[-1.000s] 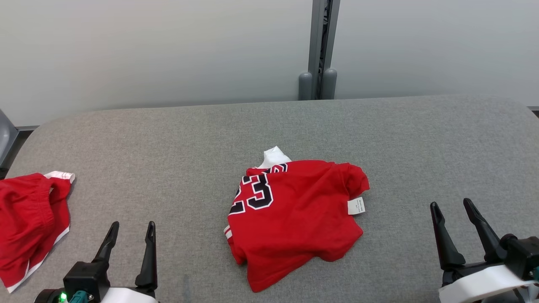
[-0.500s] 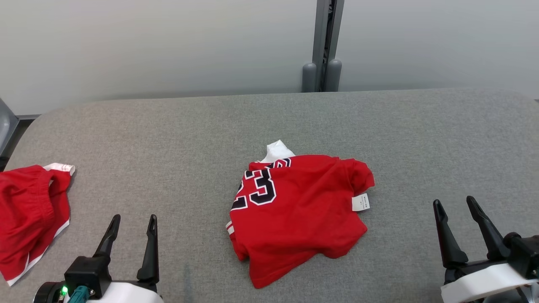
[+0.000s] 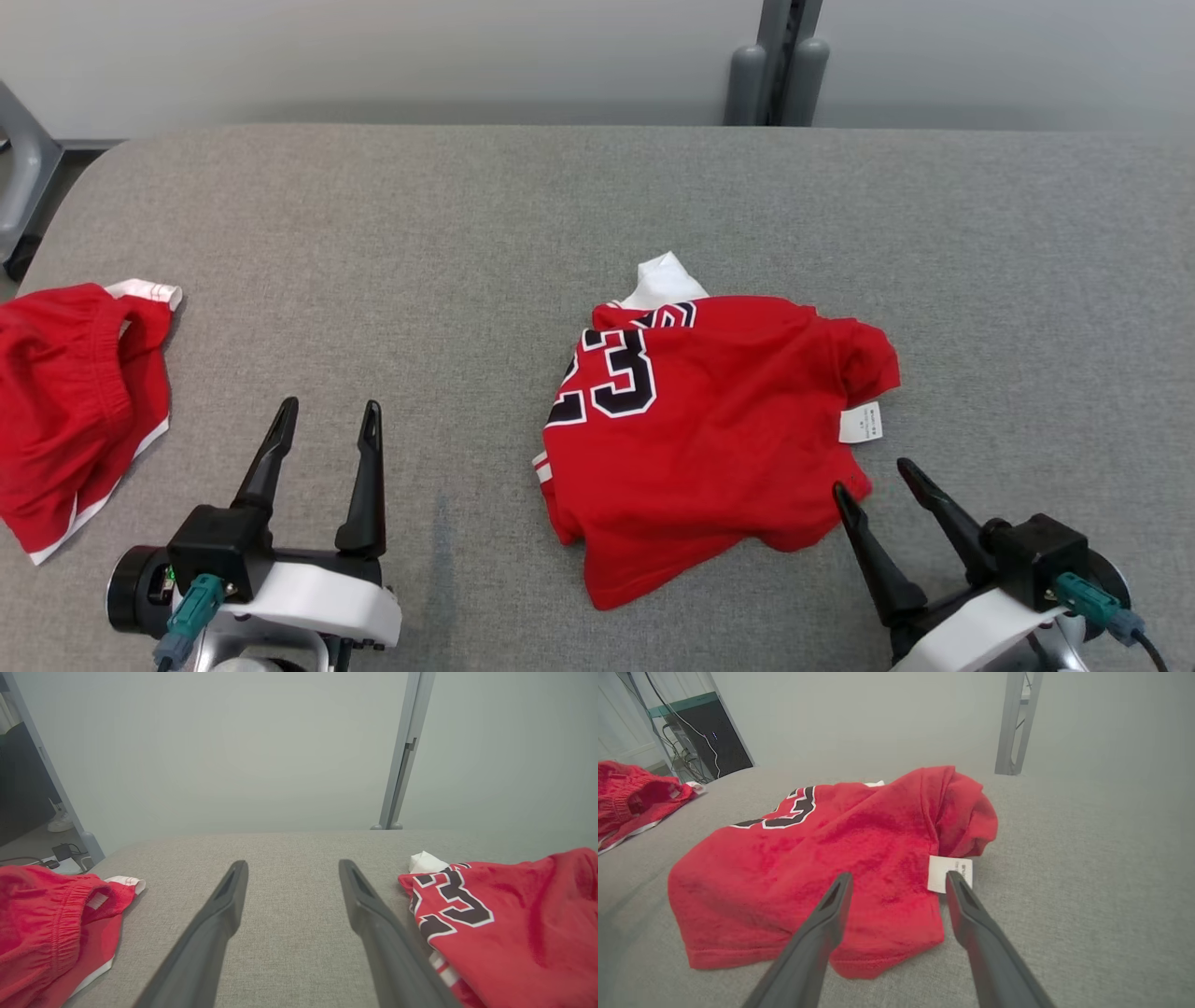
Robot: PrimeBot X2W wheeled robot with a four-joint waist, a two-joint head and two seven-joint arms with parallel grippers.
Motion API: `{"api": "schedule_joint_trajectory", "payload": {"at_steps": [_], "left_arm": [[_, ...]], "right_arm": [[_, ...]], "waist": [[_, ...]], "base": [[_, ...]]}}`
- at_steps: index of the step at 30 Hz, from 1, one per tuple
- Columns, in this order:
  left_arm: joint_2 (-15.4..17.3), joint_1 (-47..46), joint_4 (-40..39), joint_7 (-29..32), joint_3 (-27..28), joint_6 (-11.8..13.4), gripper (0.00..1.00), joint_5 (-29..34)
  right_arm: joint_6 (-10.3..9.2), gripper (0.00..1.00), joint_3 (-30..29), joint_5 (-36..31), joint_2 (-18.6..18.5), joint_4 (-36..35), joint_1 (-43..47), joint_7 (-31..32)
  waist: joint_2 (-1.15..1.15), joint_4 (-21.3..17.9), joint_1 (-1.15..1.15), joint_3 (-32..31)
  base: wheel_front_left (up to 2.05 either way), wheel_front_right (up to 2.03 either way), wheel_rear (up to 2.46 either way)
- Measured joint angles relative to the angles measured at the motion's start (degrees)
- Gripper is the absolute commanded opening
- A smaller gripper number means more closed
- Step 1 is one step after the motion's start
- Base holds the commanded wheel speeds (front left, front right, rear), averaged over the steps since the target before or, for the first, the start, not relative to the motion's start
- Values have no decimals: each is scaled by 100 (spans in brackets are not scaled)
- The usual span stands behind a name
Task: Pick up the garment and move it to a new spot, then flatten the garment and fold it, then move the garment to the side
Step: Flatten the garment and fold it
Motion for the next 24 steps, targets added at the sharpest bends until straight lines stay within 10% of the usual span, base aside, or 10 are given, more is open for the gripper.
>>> {"api": "schedule_joint_trajectory", "payload": {"at_steps": [13, 14, 16, 24], "left_arm": [[-102, -420, 399, -269, -142, -48, 100, -10], [-102, -439, 421, -276, -144, -48, 100, -11], [-96, -508, 460, -297, -143, -48, 100, -11], [-35, -514, 550, -352, -108, -15, 100, -53]], "right_arm": [[0, 99, 638, 336, -91, 1477, -588, -76], [0, 47, 666, 416, -85, 1529, -633, -121], [0, 0, 756, 499, -96, 1667, -725, -153], [0, 0, 878, 669, -137, 1447, -948, -530]], "waist": [[0, 279, 0, 506], [0, 285, 0, 524], [0, 290, 0, 544], [0, 214, 0, 528]], "base": [[0, 0, 0], [0, 0, 0], [0, 0, 0], [0, 0, 0]]}}
